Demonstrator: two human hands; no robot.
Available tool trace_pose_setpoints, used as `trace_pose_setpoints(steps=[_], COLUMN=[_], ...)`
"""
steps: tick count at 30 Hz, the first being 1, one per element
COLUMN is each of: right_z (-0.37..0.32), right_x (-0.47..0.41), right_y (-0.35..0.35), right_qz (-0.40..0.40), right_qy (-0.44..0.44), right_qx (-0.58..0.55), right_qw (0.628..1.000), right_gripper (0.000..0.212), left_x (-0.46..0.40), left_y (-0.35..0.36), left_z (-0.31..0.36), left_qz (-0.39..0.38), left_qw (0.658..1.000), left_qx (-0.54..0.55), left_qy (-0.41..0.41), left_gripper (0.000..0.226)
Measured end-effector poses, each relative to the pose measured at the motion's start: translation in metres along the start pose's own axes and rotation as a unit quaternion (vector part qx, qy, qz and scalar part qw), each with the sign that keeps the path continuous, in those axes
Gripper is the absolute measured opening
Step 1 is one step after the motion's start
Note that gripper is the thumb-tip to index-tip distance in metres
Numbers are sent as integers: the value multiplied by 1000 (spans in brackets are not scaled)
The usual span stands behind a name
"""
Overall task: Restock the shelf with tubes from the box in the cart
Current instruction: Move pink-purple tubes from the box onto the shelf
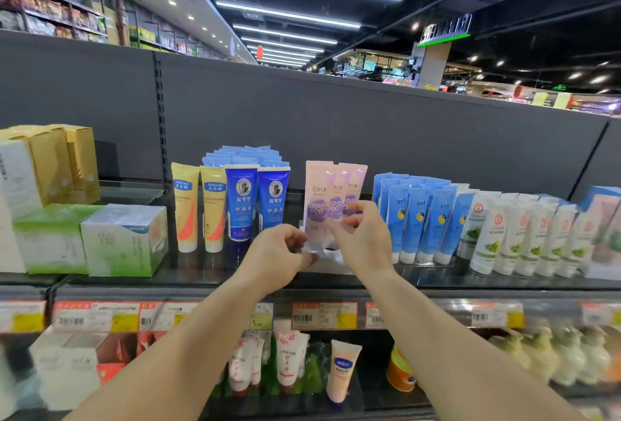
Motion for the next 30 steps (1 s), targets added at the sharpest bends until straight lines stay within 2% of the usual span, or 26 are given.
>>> trace_pose_setpoints(steps=[6,9,12,17,21,27,30], right_z=[-11,-15,-22,-54,-106,-206,-262], right_x=[36,62,97,168,226,322,377], right_y=[-12,-5,23,108,179,308,382], right_qz=[-48,-81,-153,-210,-295,-388,-416], right_qy=[-17,-74,-127,-226,-243,-303,-318], right_qx=[37,125,212,254,282,257,249], right_qw=[998,986,957,917,880,832,815], right_gripper=[41,39,44,45,48,54,56], left_x=[45,88,138,240,332,486,565], left_y=[1,6,7,-19,-57,-129,-176], left_z=[20,20,6,-37,-85,-157,-196], left_qz=[46,74,102,139,166,174,186], left_qw=[997,991,977,940,901,850,824], left_qx=[-58,-97,-165,-252,-290,-331,-346], left_qy=[-10,-45,-86,-185,-277,-372,-409], left_gripper=[34,42,41,43,56,64,60])
Point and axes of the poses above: each hand's wrist, its own x-axis away from the middle knuckle, its own y-axis out of the palm, z = x × y, the point moved 2 cm from there along -x, towards the middle knuckle, and after that the axes turned 14 degrees about -z, right-handed, at the moved point
